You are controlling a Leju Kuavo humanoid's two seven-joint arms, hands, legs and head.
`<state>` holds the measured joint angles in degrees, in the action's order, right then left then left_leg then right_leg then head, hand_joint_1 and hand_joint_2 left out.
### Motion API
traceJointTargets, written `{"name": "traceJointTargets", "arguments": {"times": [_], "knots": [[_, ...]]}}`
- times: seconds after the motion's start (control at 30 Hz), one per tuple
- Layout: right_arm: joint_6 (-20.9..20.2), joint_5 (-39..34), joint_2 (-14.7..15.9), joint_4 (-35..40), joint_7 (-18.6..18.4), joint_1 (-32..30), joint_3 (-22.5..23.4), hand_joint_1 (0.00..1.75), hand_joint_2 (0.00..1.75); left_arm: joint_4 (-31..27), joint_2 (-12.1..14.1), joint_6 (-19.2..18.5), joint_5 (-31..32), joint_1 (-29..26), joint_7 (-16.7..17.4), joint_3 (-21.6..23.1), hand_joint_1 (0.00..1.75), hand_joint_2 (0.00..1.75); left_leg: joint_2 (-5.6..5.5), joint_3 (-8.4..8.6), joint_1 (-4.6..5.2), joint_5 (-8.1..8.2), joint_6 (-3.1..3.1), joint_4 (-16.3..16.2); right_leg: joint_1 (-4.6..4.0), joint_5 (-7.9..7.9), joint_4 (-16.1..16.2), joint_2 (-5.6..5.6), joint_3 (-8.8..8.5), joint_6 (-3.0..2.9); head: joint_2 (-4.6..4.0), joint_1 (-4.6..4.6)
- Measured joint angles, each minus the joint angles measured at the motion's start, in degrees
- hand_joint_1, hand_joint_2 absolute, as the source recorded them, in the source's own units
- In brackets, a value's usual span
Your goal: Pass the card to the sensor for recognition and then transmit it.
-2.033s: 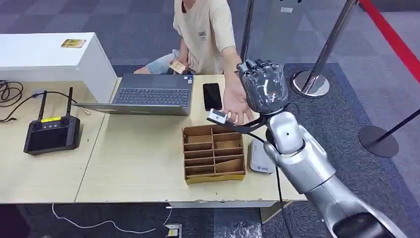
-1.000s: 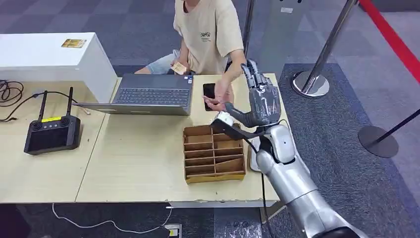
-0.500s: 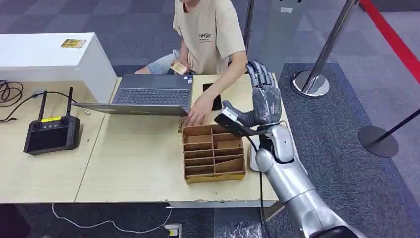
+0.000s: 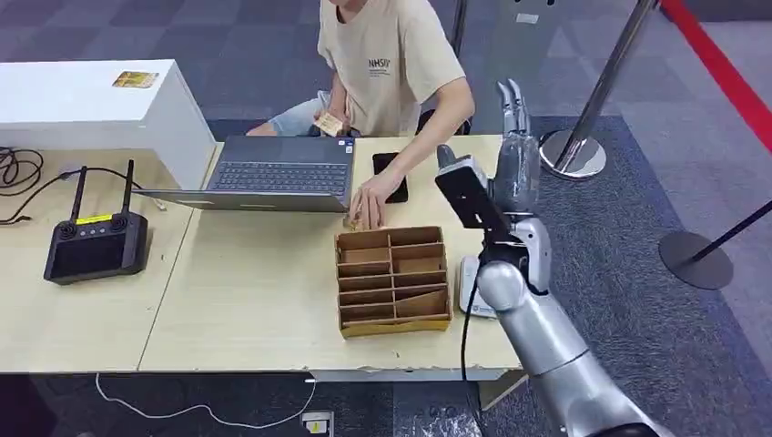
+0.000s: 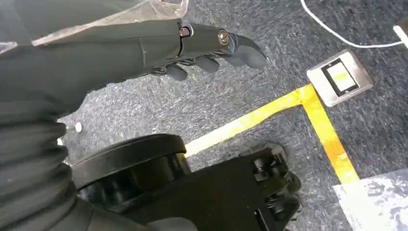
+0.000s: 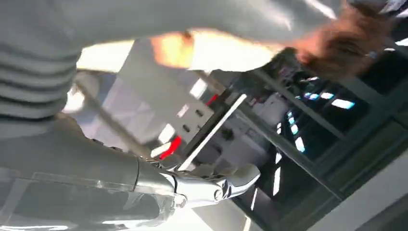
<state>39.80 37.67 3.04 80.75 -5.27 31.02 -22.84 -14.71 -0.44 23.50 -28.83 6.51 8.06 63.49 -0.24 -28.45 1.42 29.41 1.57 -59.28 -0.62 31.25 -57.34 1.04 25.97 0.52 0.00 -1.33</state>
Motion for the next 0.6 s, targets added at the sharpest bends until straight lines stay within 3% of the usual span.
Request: {"name": "traceJointTargets", "arguments": {"times": [0.03,0.07,0.17,0.37,0.6], "knots": [[-0.6,-2.6,0.5,2.4,-0.7,-1.0,-0.7,0.0,1.75,0.0,0.0,0.0,-0.5,-0.2,-0.1,-0.1,0.0,1.75,0.0,0.01,-0.01,0.0,0.0,0.0,0.0,0.0,0.0,0.0,0.01,0.0,0.0,0.02],[-1.7,-4.6,1.3,5.6,-1.5,-2.3,-1.7,0.0,0.0,0.1,0.1,0.0,-0.9,-0.4,-0.1,-0.2,0.0,1.75,-0.01,0.0,0.0,0.0,0.0,0.0,0.0,0.0,0.0,0.0,0.0,0.0,0.0,-0.02],[-4.4,-8.8,3.2,12.1,-1.7,-5.6,-3.9,0.0,0.0,0.4,0.2,-0.2,-1.6,-0.6,0.0,-0.5,0.0,1.75,0.02,0.01,0.0,0.0,0.0,0.0,0.0,0.0,0.0,-0.03,0.02,0.0,0.0,0.04],[-7.1,-21.7,6.3,23.3,6.5,-13.5,-6.2,0.0,0.0,0.6,0.6,-0.6,-2.7,-0.7,0.0,-1.3,0.0,1.75,0.02,0.0,0.0,0.0,0.0,0.0,-0.01,0.0,0.0,-0.02,0.01,0.0,0.0,0.0],[-7.2,-27.2,8.2,31.2,11.5,-21.7,-7.5,0.0,0.0,0.8,1.1,-1.4,-3.1,-0.6,0.7,-1.5,0.0,1.75,0.03,0.0,0.0,0.0,0.0,0.0,-0.01,0.0,0.0,-0.02,0.0,0.0,0.0,0.0]]}}
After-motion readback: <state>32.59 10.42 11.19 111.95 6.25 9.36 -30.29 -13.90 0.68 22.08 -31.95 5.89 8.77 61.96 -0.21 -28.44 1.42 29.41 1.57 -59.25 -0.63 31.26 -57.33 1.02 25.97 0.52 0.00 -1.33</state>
